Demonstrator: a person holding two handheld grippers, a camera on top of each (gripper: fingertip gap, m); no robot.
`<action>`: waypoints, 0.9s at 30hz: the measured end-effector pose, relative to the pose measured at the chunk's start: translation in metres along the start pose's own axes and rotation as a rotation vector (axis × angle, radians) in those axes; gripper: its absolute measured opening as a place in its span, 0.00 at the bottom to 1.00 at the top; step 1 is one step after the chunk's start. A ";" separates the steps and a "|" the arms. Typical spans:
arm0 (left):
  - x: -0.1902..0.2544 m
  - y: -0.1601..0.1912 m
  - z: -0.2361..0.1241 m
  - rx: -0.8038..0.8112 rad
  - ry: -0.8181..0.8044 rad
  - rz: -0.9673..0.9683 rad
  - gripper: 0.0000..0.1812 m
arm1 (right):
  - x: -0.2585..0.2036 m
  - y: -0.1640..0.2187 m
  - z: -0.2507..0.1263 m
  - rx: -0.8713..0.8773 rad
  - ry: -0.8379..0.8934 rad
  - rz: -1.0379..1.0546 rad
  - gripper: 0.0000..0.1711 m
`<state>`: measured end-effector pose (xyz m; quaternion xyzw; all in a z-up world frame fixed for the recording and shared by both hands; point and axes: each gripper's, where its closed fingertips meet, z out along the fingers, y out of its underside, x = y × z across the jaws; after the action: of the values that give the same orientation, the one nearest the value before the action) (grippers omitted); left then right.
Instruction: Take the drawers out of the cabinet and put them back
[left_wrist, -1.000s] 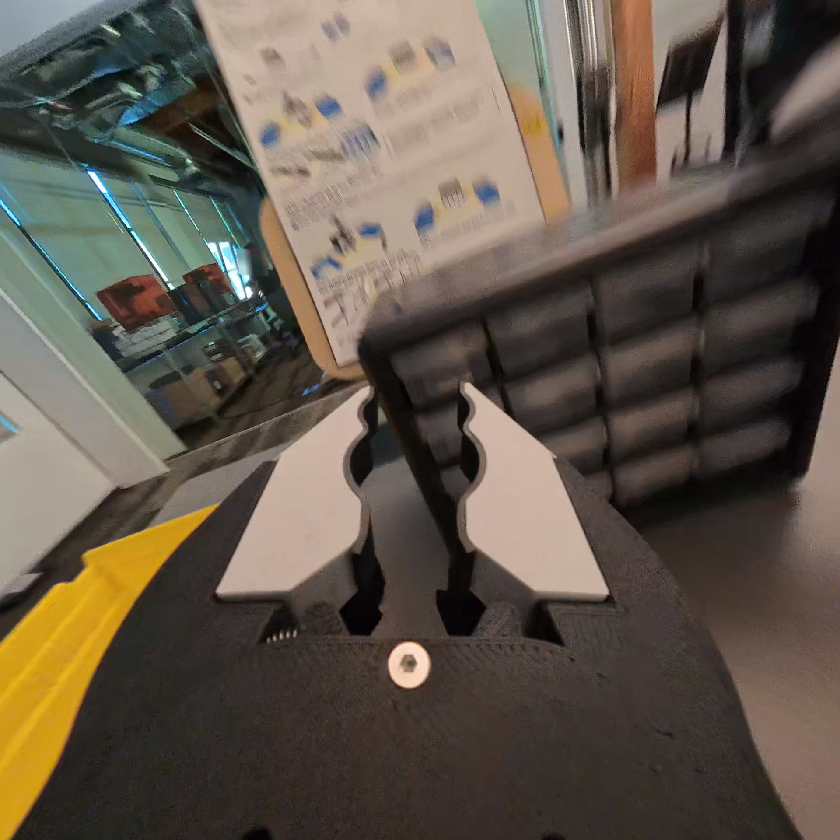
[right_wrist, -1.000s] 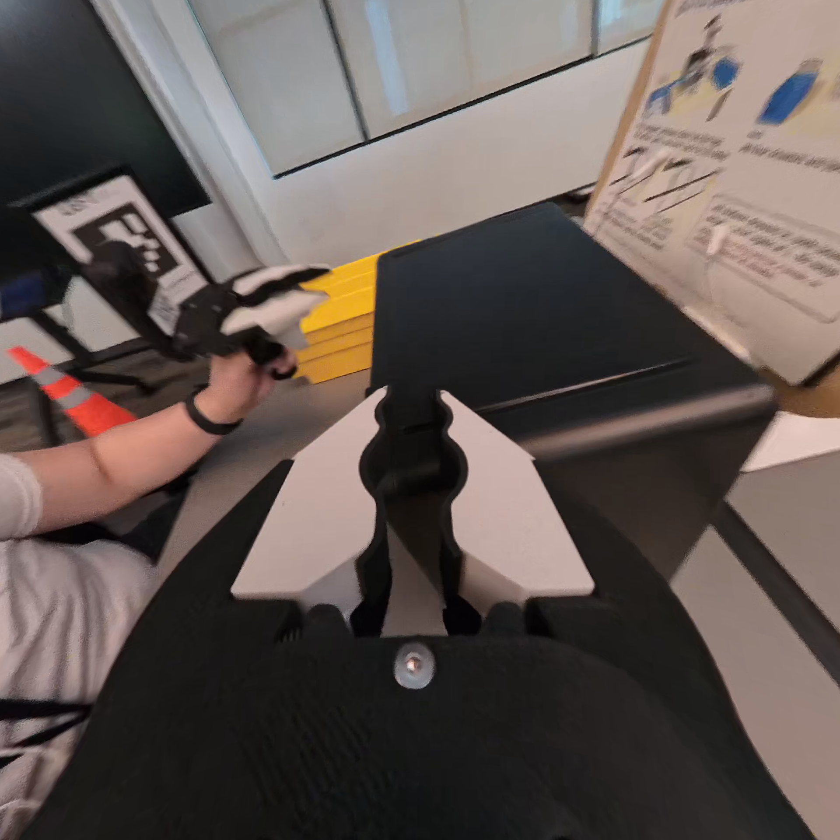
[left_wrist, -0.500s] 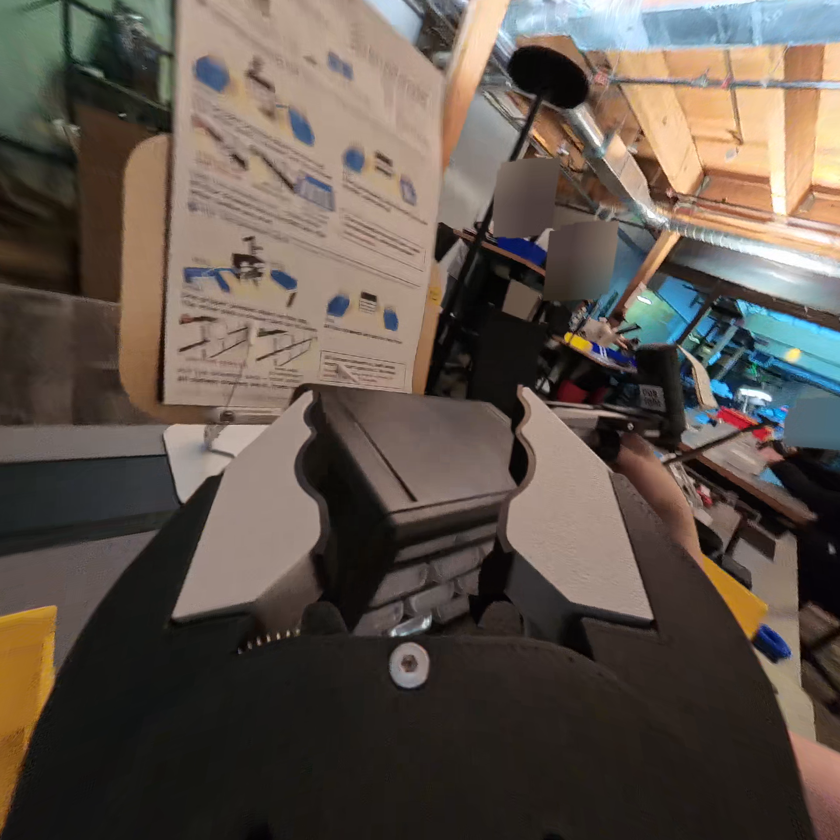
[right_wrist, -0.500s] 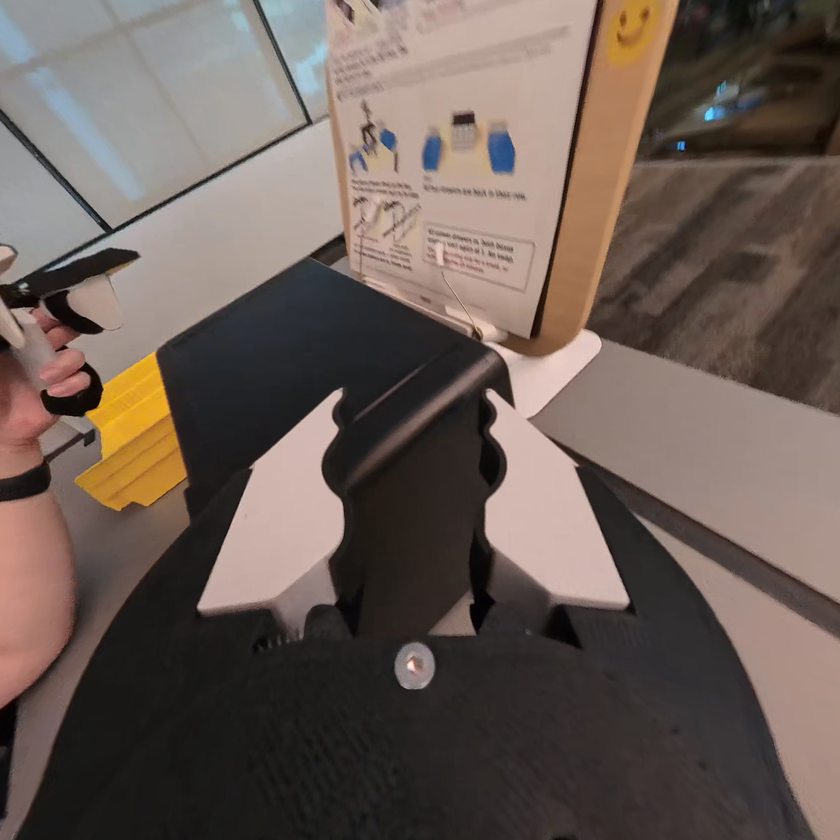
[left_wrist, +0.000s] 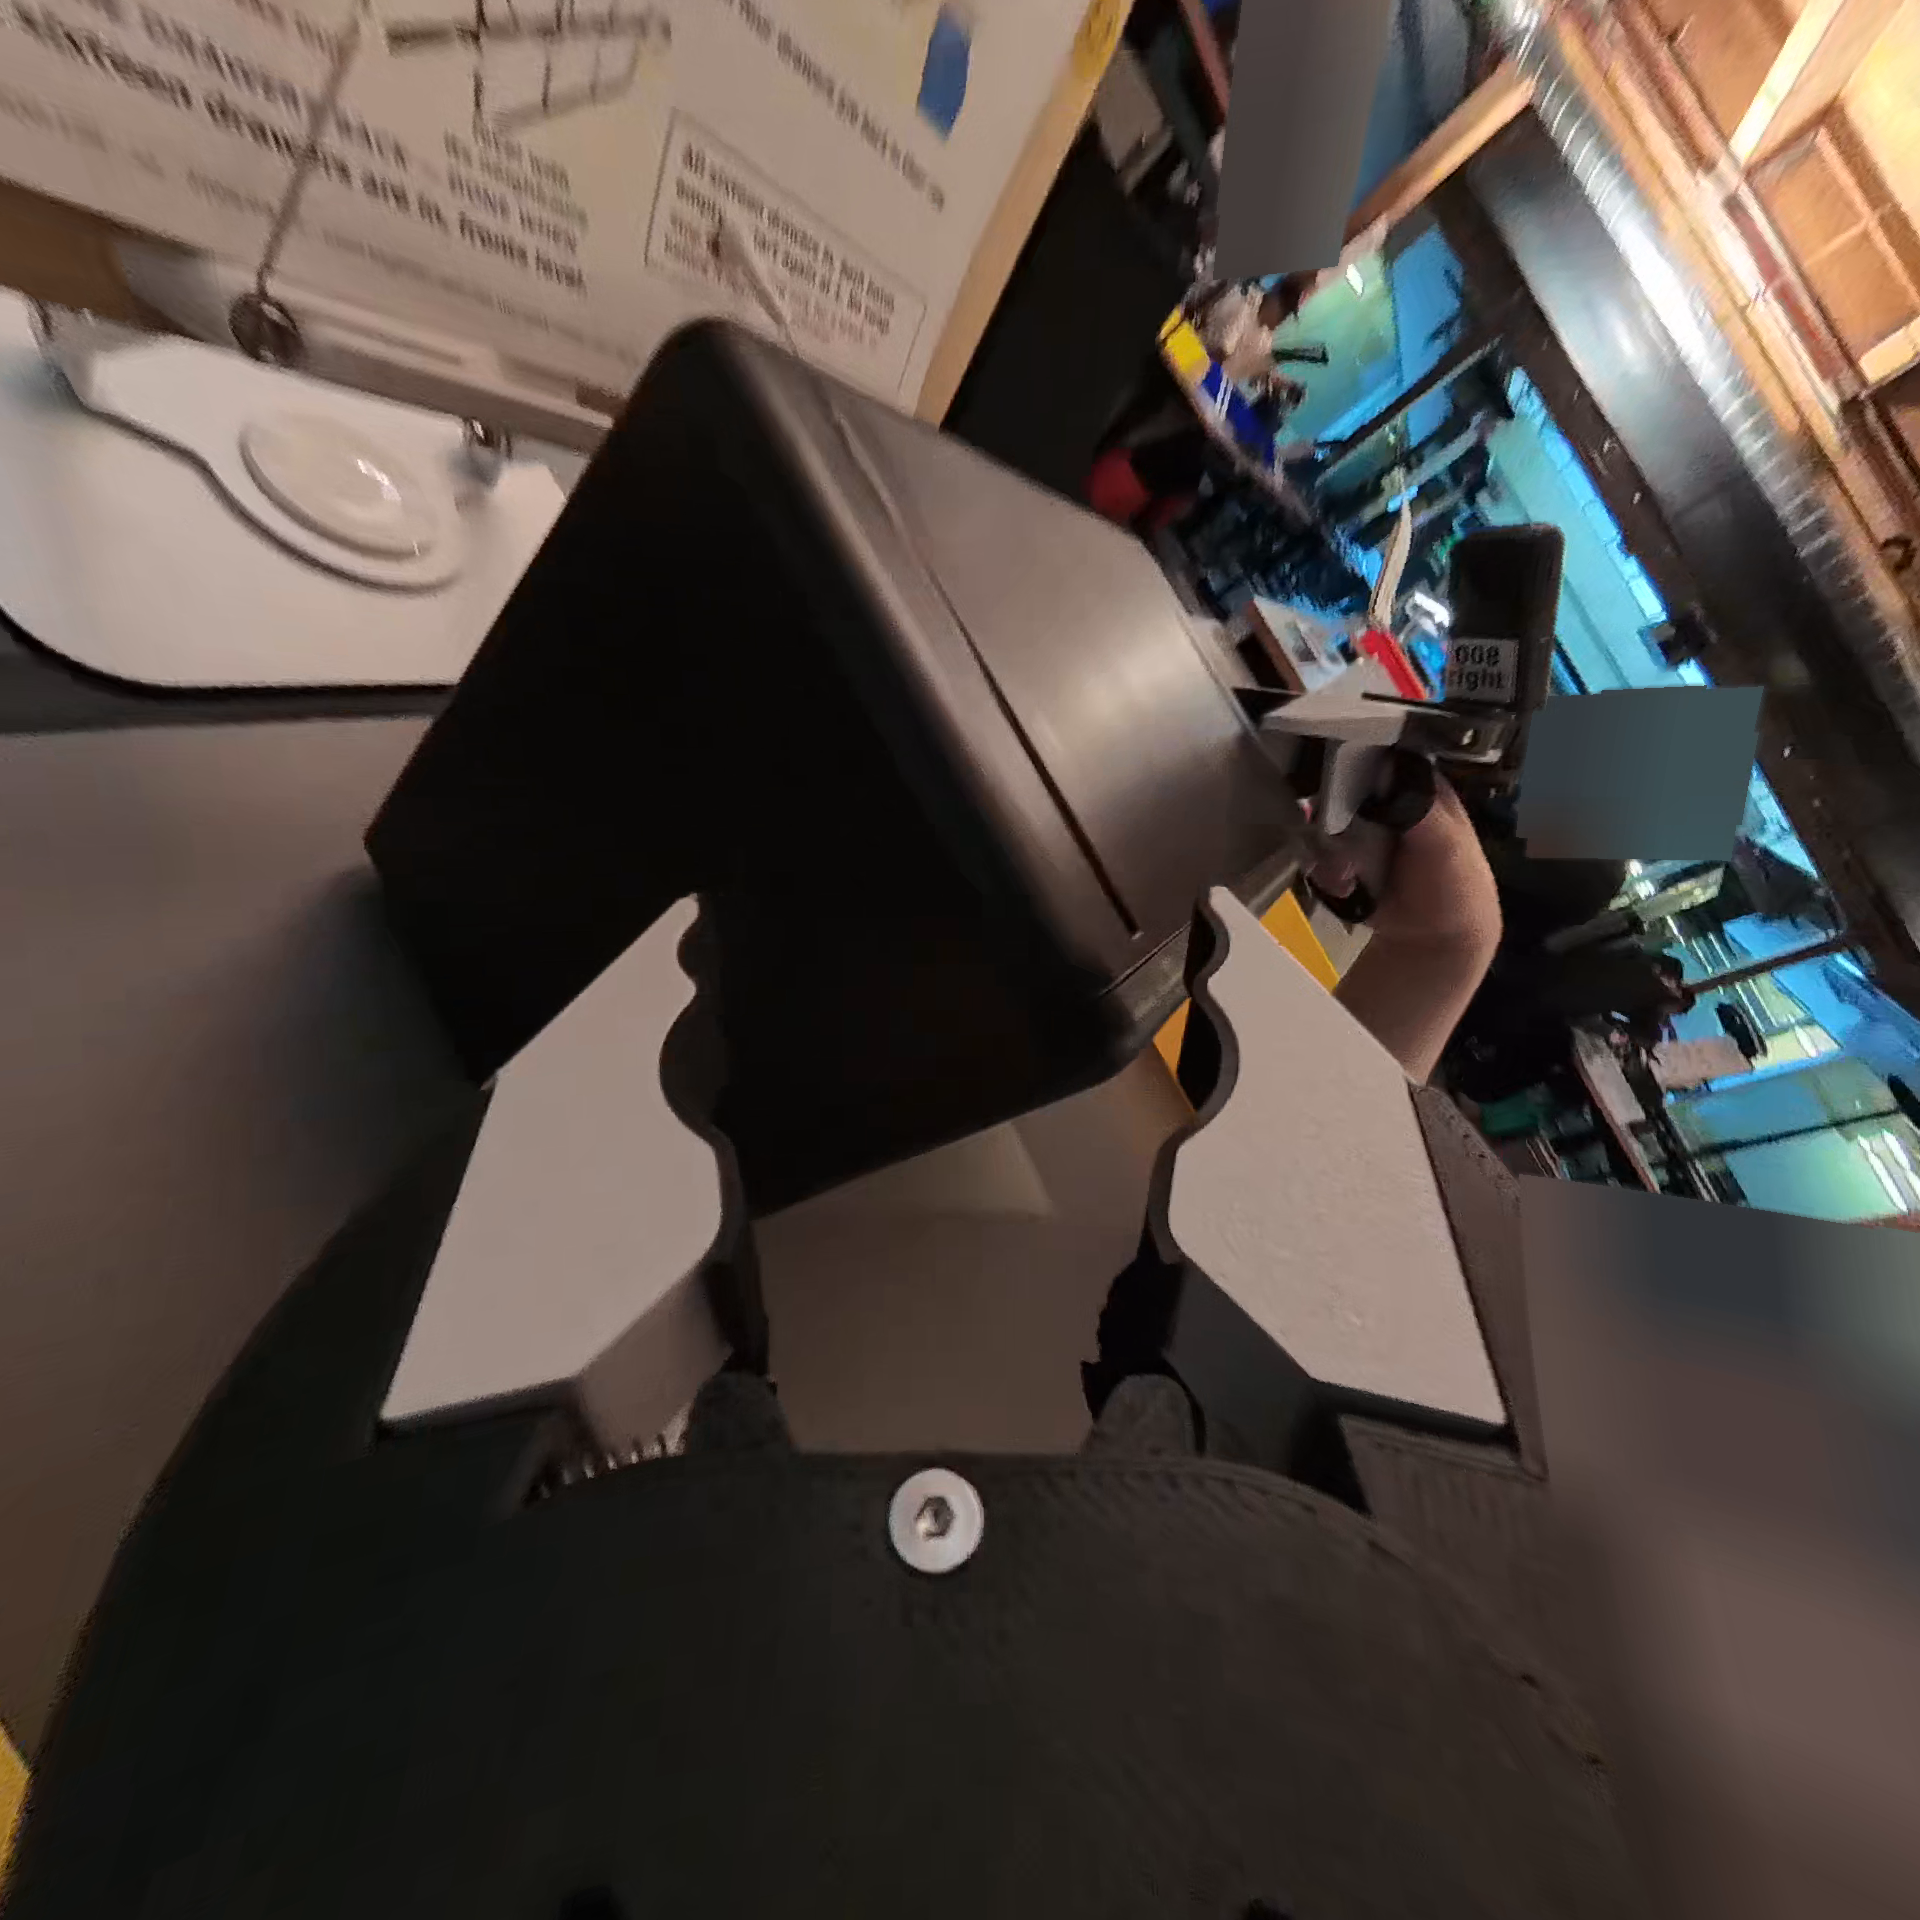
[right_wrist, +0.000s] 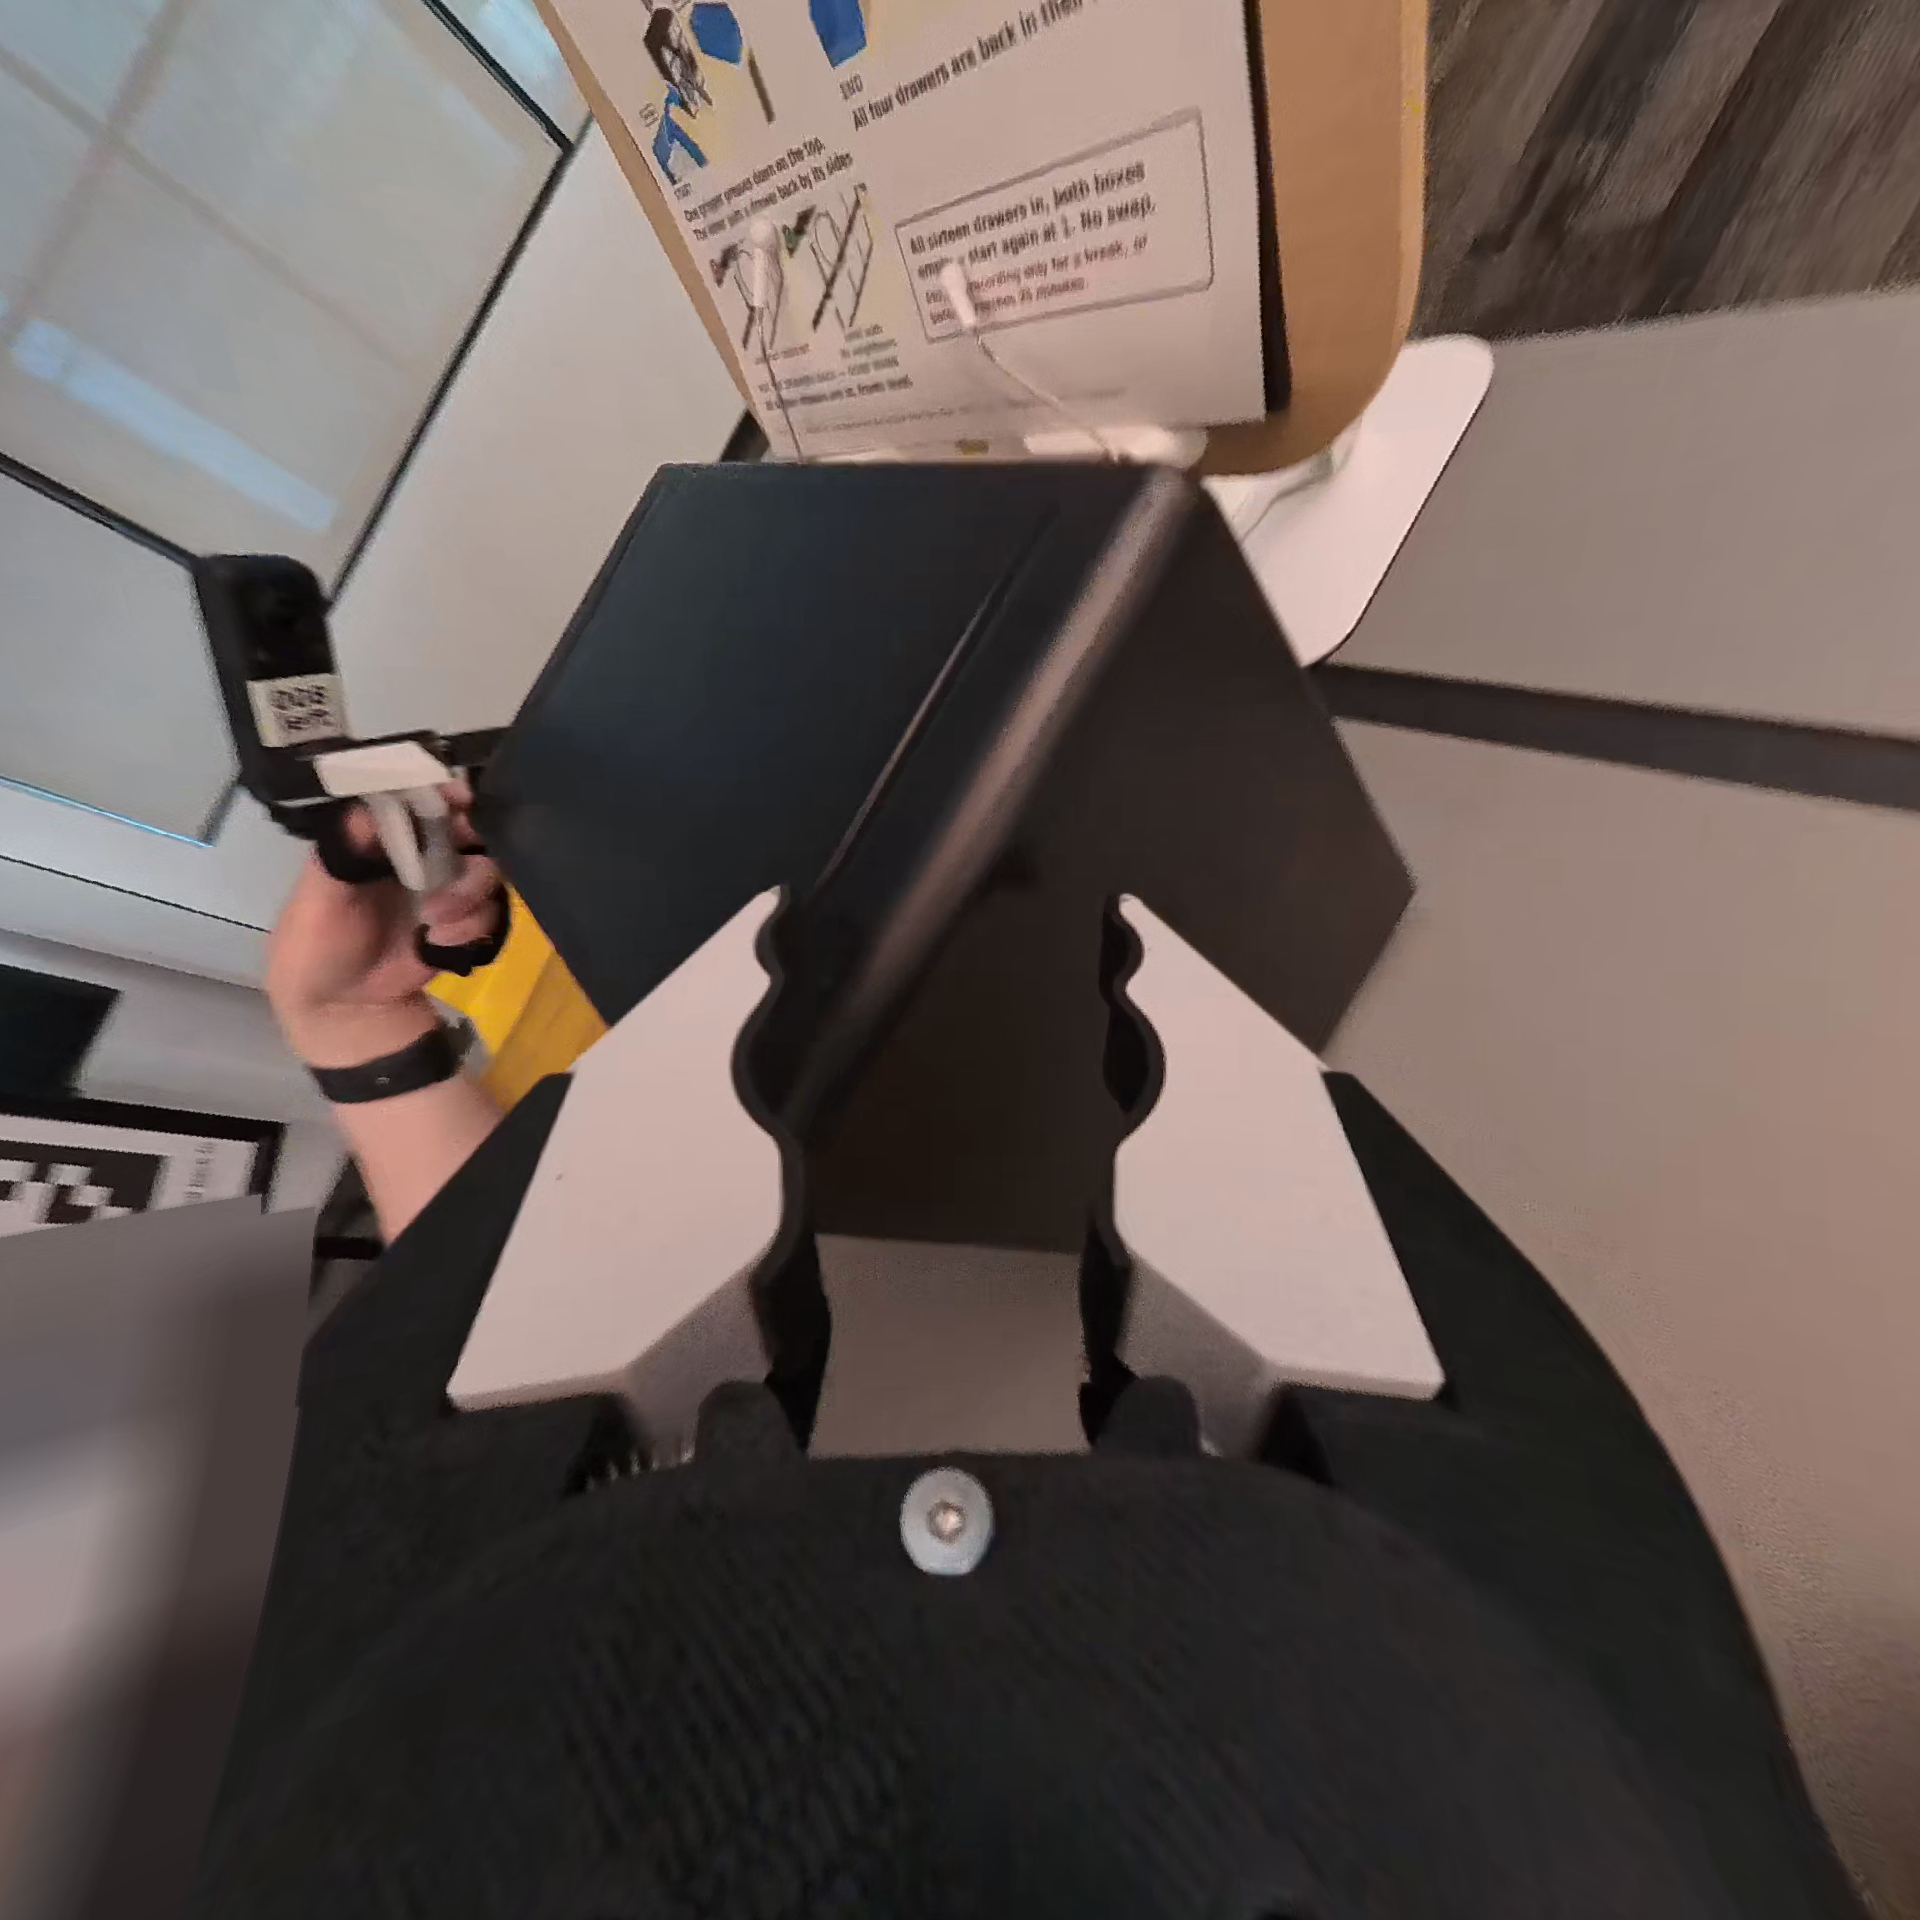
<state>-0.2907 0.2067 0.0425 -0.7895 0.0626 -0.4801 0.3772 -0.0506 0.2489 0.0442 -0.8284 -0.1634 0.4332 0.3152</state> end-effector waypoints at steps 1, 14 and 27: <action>-0.001 0.003 0.003 -0.019 0.009 -0.015 0.50 | -0.002 0.006 -0.001 -0.014 0.001 0.033 0.35; 0.000 0.017 0.016 -0.095 0.017 -0.017 0.51 | -0.010 0.023 -0.001 0.031 -0.065 0.124 0.33; 0.003 0.020 0.018 -0.099 -0.001 -0.007 0.51 | -0.007 0.021 -0.002 -0.010 -0.117 0.076 0.33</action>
<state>-0.2694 0.2011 0.0267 -0.8078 0.0835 -0.4771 0.3359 -0.0532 0.2284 0.0350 -0.8088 -0.1522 0.4919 0.2842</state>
